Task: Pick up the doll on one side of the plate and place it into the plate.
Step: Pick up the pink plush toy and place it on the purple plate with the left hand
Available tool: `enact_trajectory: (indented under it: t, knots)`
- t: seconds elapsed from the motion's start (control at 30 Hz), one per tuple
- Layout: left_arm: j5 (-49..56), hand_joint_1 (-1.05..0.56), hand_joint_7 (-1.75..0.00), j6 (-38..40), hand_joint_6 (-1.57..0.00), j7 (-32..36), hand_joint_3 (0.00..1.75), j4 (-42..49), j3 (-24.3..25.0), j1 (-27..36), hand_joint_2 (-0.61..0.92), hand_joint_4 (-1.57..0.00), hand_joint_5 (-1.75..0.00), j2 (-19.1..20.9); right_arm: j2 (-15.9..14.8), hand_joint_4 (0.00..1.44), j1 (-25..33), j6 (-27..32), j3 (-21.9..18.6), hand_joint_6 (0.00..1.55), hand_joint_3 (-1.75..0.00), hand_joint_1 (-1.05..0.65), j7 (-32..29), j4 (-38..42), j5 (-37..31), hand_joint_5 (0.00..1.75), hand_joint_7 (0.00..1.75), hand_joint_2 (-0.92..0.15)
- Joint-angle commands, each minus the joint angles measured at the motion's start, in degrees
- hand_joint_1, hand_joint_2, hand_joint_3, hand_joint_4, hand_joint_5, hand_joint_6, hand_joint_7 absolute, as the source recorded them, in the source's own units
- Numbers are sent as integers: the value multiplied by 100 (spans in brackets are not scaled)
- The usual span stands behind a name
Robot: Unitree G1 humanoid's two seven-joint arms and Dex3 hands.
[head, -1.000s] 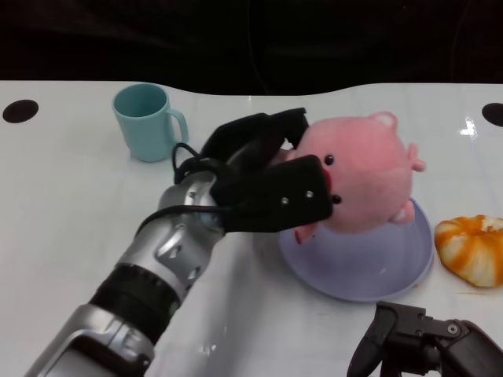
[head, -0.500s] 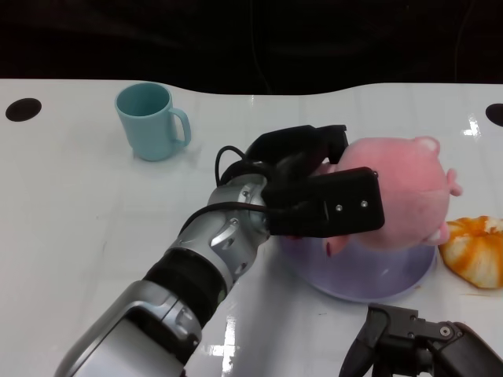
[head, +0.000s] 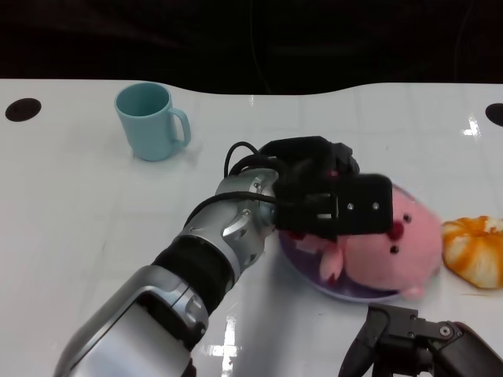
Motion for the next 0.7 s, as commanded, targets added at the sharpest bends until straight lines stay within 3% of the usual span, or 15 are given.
enact_trajectory:
  t: [0.03, 0.17, 0.47, 0.7]
  knots:
    - [273, -88, 0, -75, -15, -191, 32, -147, -274, -162, 92, -5, -23, 199, -33, 65, -2, -28, -89, 62, -105, -17, -16, 5, -4, 169, 131, -55]
    - [304, -98, -1, -70, -2, -369, 40, -246, -342, -159, 92, 0, -2, 293, -38, 66, -5, -63, -107, 62, -104, -18, -23, 30, -20, 168, 131, -55]
    - [264, -105, 0, -77, 0, -432, 49, -861, -228, 64, 92, 0, 0, 568, -46, 66, 11, -194, -203, 63, -105, -18, 7, 106, 5, 167, 131, -54]
    - [70, -105, -1, -183, -1, -525, 49, -2057, 47, 591, 92, 0, 0, 1021, -54, 66, 43, -168, -261, 63, -106, -18, 29, 82, 48, 168, 131, -54]
